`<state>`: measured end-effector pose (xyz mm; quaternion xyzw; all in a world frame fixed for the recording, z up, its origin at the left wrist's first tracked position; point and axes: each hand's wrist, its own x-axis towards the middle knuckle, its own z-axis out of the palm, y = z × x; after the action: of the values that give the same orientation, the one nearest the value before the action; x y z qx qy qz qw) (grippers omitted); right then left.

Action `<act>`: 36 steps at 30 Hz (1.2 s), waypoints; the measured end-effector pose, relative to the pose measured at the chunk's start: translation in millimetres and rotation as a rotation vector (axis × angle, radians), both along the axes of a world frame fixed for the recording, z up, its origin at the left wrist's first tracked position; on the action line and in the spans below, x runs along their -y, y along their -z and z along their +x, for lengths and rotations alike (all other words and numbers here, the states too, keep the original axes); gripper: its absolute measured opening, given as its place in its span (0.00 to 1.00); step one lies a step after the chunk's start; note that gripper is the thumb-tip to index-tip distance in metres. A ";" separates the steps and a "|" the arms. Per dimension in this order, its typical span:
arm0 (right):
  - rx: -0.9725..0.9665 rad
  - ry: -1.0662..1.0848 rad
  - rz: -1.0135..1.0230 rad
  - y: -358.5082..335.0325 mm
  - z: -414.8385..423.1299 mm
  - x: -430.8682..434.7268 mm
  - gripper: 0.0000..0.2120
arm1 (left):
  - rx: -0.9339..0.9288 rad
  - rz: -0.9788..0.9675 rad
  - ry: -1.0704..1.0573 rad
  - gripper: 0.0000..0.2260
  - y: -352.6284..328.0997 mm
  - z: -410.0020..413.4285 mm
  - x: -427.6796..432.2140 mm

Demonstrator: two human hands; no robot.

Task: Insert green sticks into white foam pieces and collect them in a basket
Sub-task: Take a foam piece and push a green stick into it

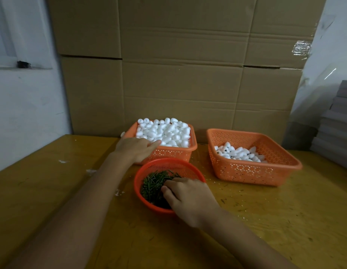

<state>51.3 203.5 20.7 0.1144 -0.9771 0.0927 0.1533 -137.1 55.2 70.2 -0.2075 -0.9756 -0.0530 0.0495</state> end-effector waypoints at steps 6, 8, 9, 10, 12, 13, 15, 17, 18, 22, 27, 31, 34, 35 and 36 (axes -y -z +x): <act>0.004 -0.003 -0.008 0.3 0.7 -1.0 0.19 | 0.094 0.016 -0.053 0.35 -4.5 -10.0 -7.8; 0.002 -0.005 -0.008 0.0 0.5 -1.0 0.19 | 0.067 -0.002 -0.090 0.34 -5.3 -8.8 -12.8; 0.001 -0.004 -0.007 0.2 0.5 -1.0 0.19 | 0.063 0.000 -0.101 0.33 -5.5 -8.1 -14.5; 0.001 -0.004 -0.007 0.3 0.5 -0.9 0.19 | 0.067 0.008 -0.112 0.32 -5.3 -7.2 -15.6; 0.004 -0.004 -0.005 0.6 0.7 -0.4 0.19 | 0.084 0.024 -0.128 0.32 -5.9 -7.0 -16.2; 0.006 -0.003 -0.006 0.4 0.8 -0.1 0.19 | 0.093 0.022 -0.125 0.32 -6.7 -7.8 -16.1; 0.008 0.000 -0.009 -0.2 0.6 -0.2 0.19 | 0.120 0.034 -0.078 0.30 -7.4 -11.5 -16.5; 0.011 0.004 -0.011 -0.2 0.2 -1.0 0.18 | 0.138 0.053 -0.040 0.30 -7.0 -14.8 -17.2; 0.013 0.004 -0.011 0.0 0.1 -1.2 0.18 | 0.138 0.041 -0.056 0.30 -6.7 -15.2 -17.3; 0.016 0.006 -0.019 0.4 0.2 -0.3 0.18 | 0.101 0.030 -0.061 0.31 -3.3 -17.2 -14.7; 0.013 0.006 -0.020 0.8 0.4 -1.5 0.19 | 0.017 0.159 0.036 0.30 4.8 -28.4 -7.7; 0.012 0.004 -0.021 0.4 -0.1 -0.3 0.19 | -0.052 0.431 0.078 0.23 8.3 -32.6 -4.6; 0.016 0.008 -0.020 0.8 -0.3 -1.2 0.19 | -0.034 0.691 0.098 0.19 2.2 -26.8 -3.4; 0.021 0.005 -0.021 0.9 -0.3 -1.2 0.20 | -0.010 0.787 0.114 0.18 -0.7 -22.1 -2.5; 0.025 0.003 -0.019 0.9 -0.2 -1.0 0.20 | 0.012 0.886 0.132 0.16 -3.5 -16.1 -1.5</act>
<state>51.0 204.5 19.8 0.1103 -0.9782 0.1034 0.1422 -153.2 56.7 73.7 -0.2276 -0.8438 -0.4698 0.1244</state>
